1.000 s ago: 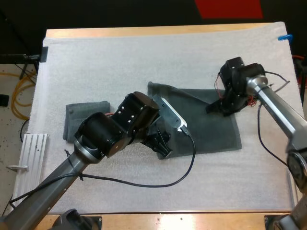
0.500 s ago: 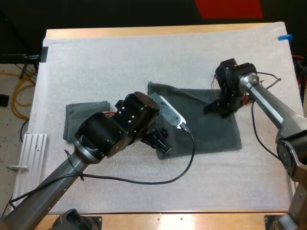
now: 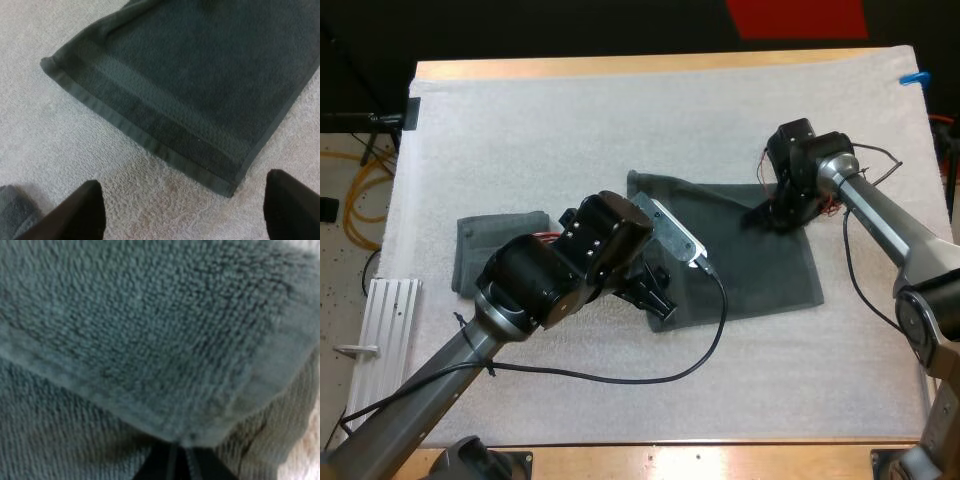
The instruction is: Pick towel from pile fold and stack
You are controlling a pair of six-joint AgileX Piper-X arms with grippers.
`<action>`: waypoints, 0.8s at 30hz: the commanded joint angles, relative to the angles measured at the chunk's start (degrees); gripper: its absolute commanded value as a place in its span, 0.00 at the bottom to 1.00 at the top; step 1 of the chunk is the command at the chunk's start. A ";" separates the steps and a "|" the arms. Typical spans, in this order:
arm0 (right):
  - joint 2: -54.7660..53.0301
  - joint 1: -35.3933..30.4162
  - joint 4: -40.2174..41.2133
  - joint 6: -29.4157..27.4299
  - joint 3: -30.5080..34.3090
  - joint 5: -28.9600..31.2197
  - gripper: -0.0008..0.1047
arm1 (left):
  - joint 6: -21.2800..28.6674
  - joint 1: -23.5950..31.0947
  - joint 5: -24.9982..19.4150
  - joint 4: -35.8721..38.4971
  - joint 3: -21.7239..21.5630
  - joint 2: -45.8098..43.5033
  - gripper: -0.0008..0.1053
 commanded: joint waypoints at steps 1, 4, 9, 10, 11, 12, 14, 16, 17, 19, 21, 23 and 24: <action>0.53 0.07 -3.08 0.58 -0.37 0.00 0.01 | -0.58 -0.14 -0.72 -0.26 -0.13 -0.32 0.61; 0.53 0.07 -5.47 2.05 -0.37 0.00 0.01 | -0.58 -0.14 -0.62 -0.26 -0.13 -0.32 0.61; 0.53 0.07 -10.03 3.27 -0.37 0.61 0.01 | -0.58 -0.14 -0.63 -0.26 -0.13 -0.32 0.61; 0.53 0.07 -11.27 3.60 -0.37 0.84 0.01 | -0.58 -0.14 -0.63 -0.26 -0.13 -0.32 0.61; 0.53 0.07 -13.20 4.11 -0.37 2.08 0.01 | -0.60 -0.14 -0.63 -0.26 -0.13 -0.32 0.61; 0.53 0.07 -14.41 4.42 -0.37 2.67 0.01 | -0.68 -0.14 -0.63 -0.26 -0.13 -0.32 0.61; 0.53 0.07 -19.06 5.10 -0.37 5.56 0.01 | -0.62 -0.14 -0.59 -0.26 -0.13 -0.32 0.61; 0.53 0.07 -23.22 5.06 -0.37 8.48 0.01 | -0.62 -0.14 -0.59 -0.26 -0.13 -0.32 0.61; 0.50 0.07 -25.69 4.93 -0.37 10.48 0.01 | -0.62 -0.14 -0.59 -0.24 -0.13 -0.32 0.61; 0.01 0.07 -27.36 4.92 -0.75 13.29 0.01 | -0.67 -0.14 -0.61 0.32 -0.13 -0.32 0.61; -0.79 0.07 -27.32 4.92 -1.48 14.92 0.01 | -1.02 -0.10 -0.84 0.85 -0.13 -0.32 0.61; -2.57 0.07 -27.12 4.92 -2.11 15.02 0.09 | -1.02 0.40 -1.56 1.40 -0.13 -0.34 0.61; -3.04 0.04 -27.12 4.92 -2.15 15.18 0.13 | -1.02 0.62 -1.93 1.54 -0.13 -0.52 0.61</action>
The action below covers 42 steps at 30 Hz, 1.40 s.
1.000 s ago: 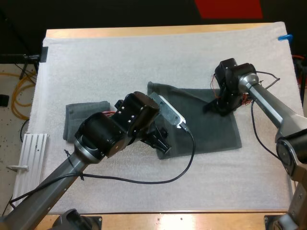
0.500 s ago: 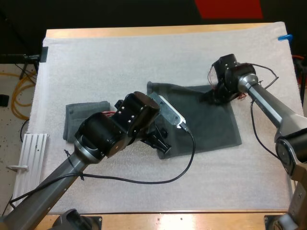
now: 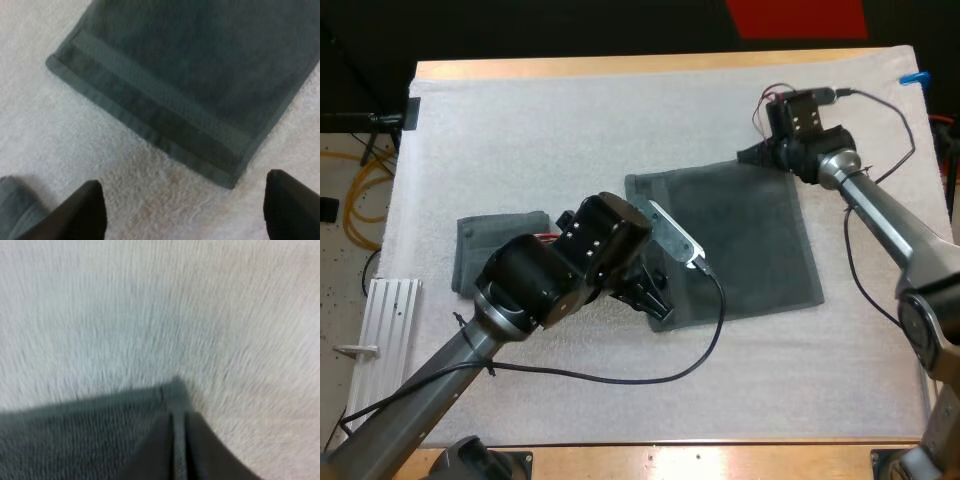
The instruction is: Pick towel from pile fold and stack
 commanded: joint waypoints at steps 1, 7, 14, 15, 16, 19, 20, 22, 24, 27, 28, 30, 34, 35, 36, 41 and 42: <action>-3.09 -0.09 -0.58 -0.06 -0.87 1.44 0.28 | -0.63 0.70 -1.45 0.35 -0.13 -0.81 0.61; -11.10 -0.08 4.65 -1.59 -0.87 2.66 0.86 | -2.38 4.75 -1.43 0.37 -0.13 -6.17 0.61; -22.49 -0.08 14.50 -1.37 -0.87 0.24 0.86 | -5.18 10.46 -1.43 1.07 -0.13 -17.02 0.61; -23.82 -0.08 15.83 -1.37 -0.87 -0.11 0.86 | -5.64 10.71 -1.43 1.22 -0.13 -18.34 0.61; -26.05 -0.08 18.12 -1.34 -0.87 -0.46 0.86 | -6.15 10.93 -1.43 1.55 -0.13 -19.83 0.61; -31.40 -0.08 23.28 -1.24 -0.59 -1.17 0.86 | -7.72 11.01 -1.43 3.44 -0.10 -23.35 0.61; -33.20 -0.08 24.60 -1.24 -0.17 -1.18 0.86 | -8.24 11.01 -1.43 4.24 0.03 -24.73 0.61; -36.80 -0.08 26.39 -1.24 1.52 -1.17 0.86 | -8.78 11.01 -1.46 5.22 0.34 -27.04 0.61; -40.80 -0.08 27.66 -1.24 3.53 -1.17 0.86 | -9.62 11.01 -1.74 5.46 1.13 -29.29 0.61; -47.78 -0.08 30.13 -0.79 8.22 -1.17 0.86 | -10.94 11.01 -2.13 5.48 3.76 -33.45 0.61; -50.55 -0.08 31.12 -0.15 10.22 -1.17 0.86 | -11.90 11.01 -2.11 5.73 5.22 -35.36 0.61; -54.34 -0.08 32.45 0.96 13.06 -1.17 0.86 | -13.65 11.01 -2.11 6.17 7.50 -38.29 0.61; -63.95 -0.08 34.91 3.87 20.67 -1.20 0.86 | -17.29 11.01 -0.82 6.64 12.31 -44.20 0.61; -66.15 -0.08 35.73 4.79 22.77 -1.32 0.86 | -18.21 11.01 0.00 6.61 13.44 -45.45 0.61; -67.38 -0.08 36.29 5.33 24.21 -1.36 0.86 | -18.61 11.01 0.34 6.61 14.15 -46.07 0.61; -75.70 -0.08 38.93 11.71 33.44 -2.35 0.86 | -20.03 11.01 2.67 6.61 17.58 -49.04 0.61; -76.43 -0.08 38.94 12.19 34.70 -2.69 0.86 | -20.03 11.01 3.09 6.61 17.89 -49.11 0.61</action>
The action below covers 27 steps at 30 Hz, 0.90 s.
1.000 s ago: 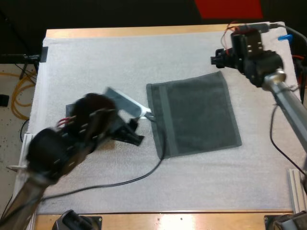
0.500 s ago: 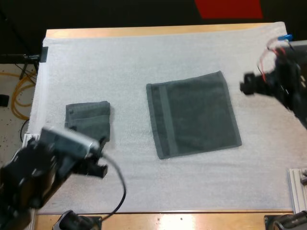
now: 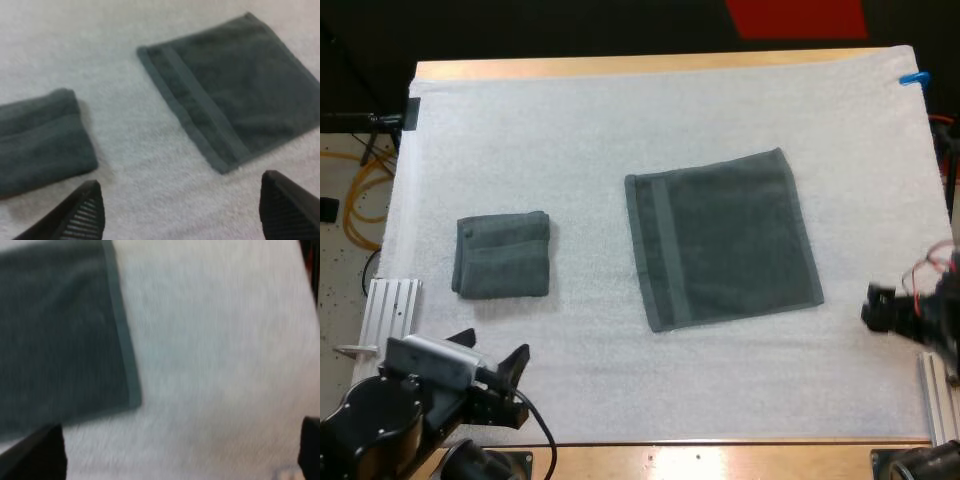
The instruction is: Pick towel from pile fold and stack
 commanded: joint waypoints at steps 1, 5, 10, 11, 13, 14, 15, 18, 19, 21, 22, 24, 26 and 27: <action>-0.92 -0.08 0.28 1.83 2.06 -0.83 0.86 | -0.68 -0.03 1.14 -0.68 0.67 -0.19 0.61; -0.08 -0.08 -1.48 5.36 7.24 -1.84 0.86 | -0.68 -0.03 4.10 -1.66 3.09 -0.20 0.61; 6.04 -0.08 -6.43 9.40 10.94 -8.40 0.86 | -0.68 -0.03 7.52 -3.55 5.77 -0.08 0.61; 7.61 -0.08 -8.22 9.53 11.28 -9.04 0.86 | -0.68 -0.03 8.15 -3.99 6.28 -0.08 0.61; 10.35 -0.12 -11.15 9.51 11.33 -10.72 0.86 | -0.68 -0.03 8.53 -4.04 6.80 -0.08 0.61; 11.95 -0.31 -12.82 9.51 11.33 -11.83 0.86 | -0.68 -0.03 8.53 -4.05 6.87 -0.08 0.61; 13.54 -0.68 -14.07 9.51 11.33 -13.08 0.86 | -0.73 -0.03 8.60 -4.05 6.85 -0.08 0.61; 19.38 -4.29 -18.08 9.51 11.33 -17.96 0.86 | -1.84 -0.03 9.14 -4.05 6.85 -0.08 0.61; 21.80 -6.51 -19.76 9.51 11.33 -20.61 0.86 | -2.29 -0.03 9.14 -4.05 6.85 -0.08 0.61; 24.80 -9.67 -21.96 9.51 11.33 -24.75 0.86 | -2.78 -0.03 9.14 -4.05 6.85 -0.08 0.61; 26.78 -11.88 -23.07 9.51 11.33 -27.38 0.86 | -3.20 -0.03 9.14 -4.05 6.85 -0.08 0.61; 29.77 -15.04 -24.33 9.49 11.33 -31.47 0.86 | -3.31 -0.03 9.10 -4.05 6.85 -0.08 0.61; 33.06 -17.96 -25.78 9.10 11.33 -37.32 0.86 | -3.73 -0.03 8.98 -4.08 6.85 -0.08 0.61; 34.14 -18.72 -26.37 9.04 11.33 -38.50 0.86 | -3.81 -0.03 8.96 -4.26 6.85 -0.08 0.61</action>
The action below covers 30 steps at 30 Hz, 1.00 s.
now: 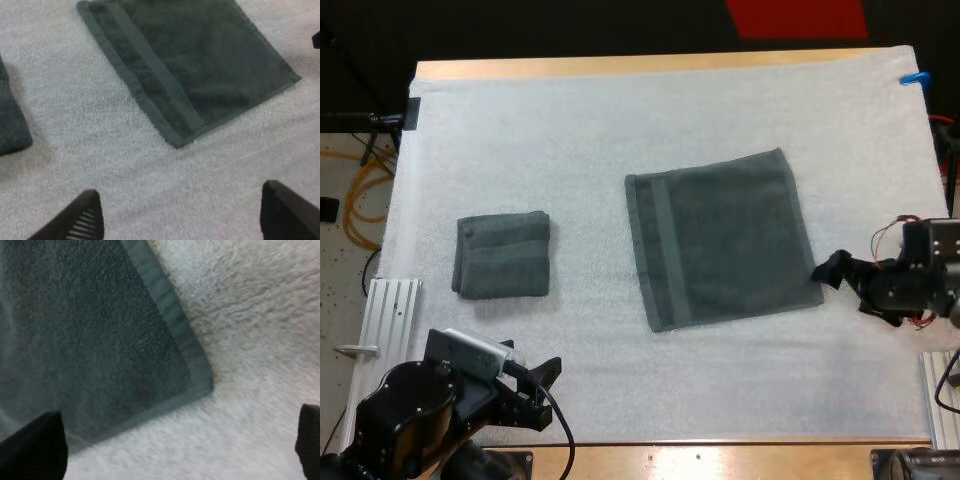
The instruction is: Pick towel from pile fold and stack
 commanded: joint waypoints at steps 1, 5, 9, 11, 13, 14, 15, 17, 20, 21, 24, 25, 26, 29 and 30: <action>1.82 -1.40 -1.51 -0.27 -0.12 -4.27 0.86 | -0.72 -0.03 -0.13 -1.62 -0.08 -0.08 0.61; 6.25 -2.17 -3.78 -0.30 -0.12 -6.15 0.86 | -1.18 -0.03 -0.11 -4.12 0.02 0.03 0.61; 9.59 -2.17 -7.76 -0.13 -0.12 -10.50 0.86 | -1.72 -0.03 -0.08 -5.35 0.02 0.01 0.61; 11.59 -2.17 -9.73 0.55 -0.12 -11.32 0.86 | -2.27 -0.03 0.05 -5.34 0.29 0.01 0.61; 12.60 -2.17 -9.98 0.66 -0.12 -11.40 0.86 | -2.28 -0.03 0.41 -5.34 0.74 0.01 0.61; 13.63 -2.17 -10.14 0.65 -0.12 -11.53 0.86 | -2.31 -0.03 0.42 -5.34 1.19 0.01 0.61; 14.49 -2.14 -10.37 0.65 -0.12 -12.34 0.86 | -2.49 -0.03 0.42 -5.34 1.64 0.01 0.61; 15.97 -1.86 -10.87 0.65 -0.12 -14.35 0.86 | -3.30 -0.03 0.42 -5.71 2.59 0.03 0.61; 17.95 -0.75 -12.38 0.65 -0.12 -17.62 0.86 | -4.00 -0.03 2.11 -7.38 4.67 0.07 0.61; 18.59 -0.16 -12.49 0.65 -0.12 -18.44 0.86 | -4.00 -0.03 3.18 -8.34 5.40 0.17 0.61; 19.99 1.50 -12.50 0.65 -0.12 -19.19 0.86 | -4.00 -0.03 5.53 -11.37 7.20 0.16 0.61; 20.29 1.86 -12.62 0.65 -0.12 -19.00 0.86 | -4.00 -0.03 5.88 -12.28 7.60 0.16 0.61; 20.75 2.38 -12.74 0.65 -0.12 -18.40 0.86 | -4.00 -0.03 6.56 -13.30 8.18 0.18 0.61; 21.16 2.97 -12.80 0.33 -0.12 -18.13 0.86 | -4.00 -0.03 7.20 -15.40 9.42 0.28 0.61; 21.14 2.96 -12.96 -0.24 -0.12 -18.13 0.86 | -3.98 -0.03 7.19 -16.06 9.68 0.28 0.61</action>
